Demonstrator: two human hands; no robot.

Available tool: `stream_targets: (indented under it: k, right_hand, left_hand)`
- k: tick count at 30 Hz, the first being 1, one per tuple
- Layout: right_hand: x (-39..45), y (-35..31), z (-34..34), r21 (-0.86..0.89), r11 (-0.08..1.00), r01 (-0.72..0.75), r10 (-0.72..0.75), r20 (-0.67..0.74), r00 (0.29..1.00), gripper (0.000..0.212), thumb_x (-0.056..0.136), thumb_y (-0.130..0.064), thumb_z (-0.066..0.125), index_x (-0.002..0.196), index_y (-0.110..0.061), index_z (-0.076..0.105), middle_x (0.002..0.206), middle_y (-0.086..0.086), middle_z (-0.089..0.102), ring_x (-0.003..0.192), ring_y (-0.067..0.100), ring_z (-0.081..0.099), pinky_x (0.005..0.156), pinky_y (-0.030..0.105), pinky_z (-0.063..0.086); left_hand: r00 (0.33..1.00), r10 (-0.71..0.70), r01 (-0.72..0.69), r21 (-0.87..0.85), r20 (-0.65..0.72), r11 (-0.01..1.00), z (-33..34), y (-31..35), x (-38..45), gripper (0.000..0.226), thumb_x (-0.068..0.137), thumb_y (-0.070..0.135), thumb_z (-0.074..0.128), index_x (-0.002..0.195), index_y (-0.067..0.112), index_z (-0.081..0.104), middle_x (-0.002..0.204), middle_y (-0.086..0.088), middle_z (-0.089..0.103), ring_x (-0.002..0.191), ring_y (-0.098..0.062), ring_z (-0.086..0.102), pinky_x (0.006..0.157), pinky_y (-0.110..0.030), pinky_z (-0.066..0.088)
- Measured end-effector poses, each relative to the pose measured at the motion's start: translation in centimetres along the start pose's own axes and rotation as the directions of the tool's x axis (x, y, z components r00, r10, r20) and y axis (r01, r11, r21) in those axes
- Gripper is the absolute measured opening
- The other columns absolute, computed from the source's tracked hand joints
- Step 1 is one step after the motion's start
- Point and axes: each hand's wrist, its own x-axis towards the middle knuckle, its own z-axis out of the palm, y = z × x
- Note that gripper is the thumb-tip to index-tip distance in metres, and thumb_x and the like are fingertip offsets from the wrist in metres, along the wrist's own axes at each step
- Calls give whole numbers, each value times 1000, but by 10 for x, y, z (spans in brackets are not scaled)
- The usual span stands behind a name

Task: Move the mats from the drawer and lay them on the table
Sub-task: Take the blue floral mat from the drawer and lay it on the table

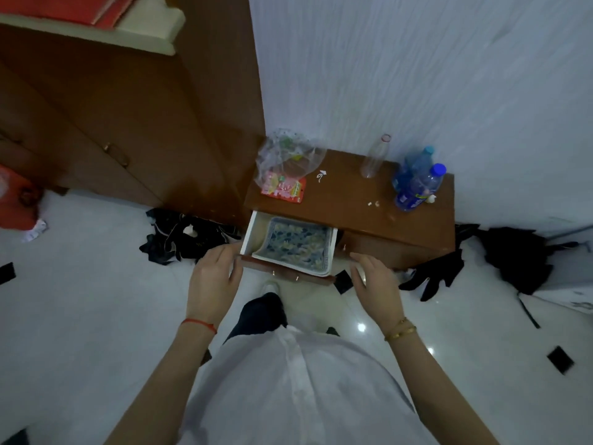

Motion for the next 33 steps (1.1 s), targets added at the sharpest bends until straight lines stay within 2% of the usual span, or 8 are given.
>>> stream_targets:
  k: [3,9,14,19,24,28,31,33]
  right_hand:
    - [31,-14,21,27,995,-94,94,-21,995,21,94,-9,57,114,-8,63,110,10,65,99,26,60,79,16,36]
    - [84,-4,68,28,967,-253,254,-60,965,26,97,-15,52,121,-10,59,111,11,63,102,28,57,77,34,48]
    - [111,42,131,11,926,-378,378,-17,925,30,98,-16,50,125,-5,57,118,13,62,109,30,55,86,37,47]
    - [122,92,209,28,883,-469,469,14,883,30,99,-18,49,125,-5,57,120,14,61,109,30,54,86,36,45]
    - [124,150,280,9,882,-471,470,36,882,31,98,-19,49,125,-6,57,119,11,62,107,27,56,84,28,42]
    - [122,174,316,11,884,-467,467,-12,884,26,97,-15,52,119,-5,60,115,15,62,99,29,59,81,34,49]
    - [116,180,328,19,909,-417,417,-72,906,24,96,-14,54,117,-5,61,113,13,60,95,28,60,77,33,51]
    - [113,181,332,30,910,-414,415,-88,906,25,96,-15,55,119,-6,60,117,11,58,98,26,60,79,29,49]
  left_hand:
    - [996,55,-55,-3,74,998,12,-31,41,27,89,3,60,115,6,63,103,-10,68,91,-25,63,81,-38,55]
    - [969,89,-91,-2,229,996,65,-73,100,24,91,6,56,115,3,63,105,-13,68,96,-29,63,84,-42,55]
    - [935,28,-42,32,355,999,147,-117,119,22,94,12,48,111,5,60,100,-12,66,93,-29,61,79,-43,55]
    - [909,-80,64,52,410,997,237,-162,125,26,91,8,56,116,5,62,105,-15,65,94,-32,62,78,-41,56]
    - [834,-148,130,73,532,989,322,-197,119,30,95,15,47,122,6,57,112,-16,62,101,-35,58,77,-44,54]
    - [760,-248,199,149,601,969,366,-207,109,33,98,17,44,129,8,53,116,-18,60,95,-37,60,62,-36,46]
    - [743,-293,225,189,602,956,383,-211,98,34,97,19,46,128,7,54,134,-20,52,108,-39,57,78,-43,51]
    - [746,-329,259,202,580,944,388,-213,92,33,96,19,48,123,2,56,131,-22,53,107,-42,57,81,-46,51]
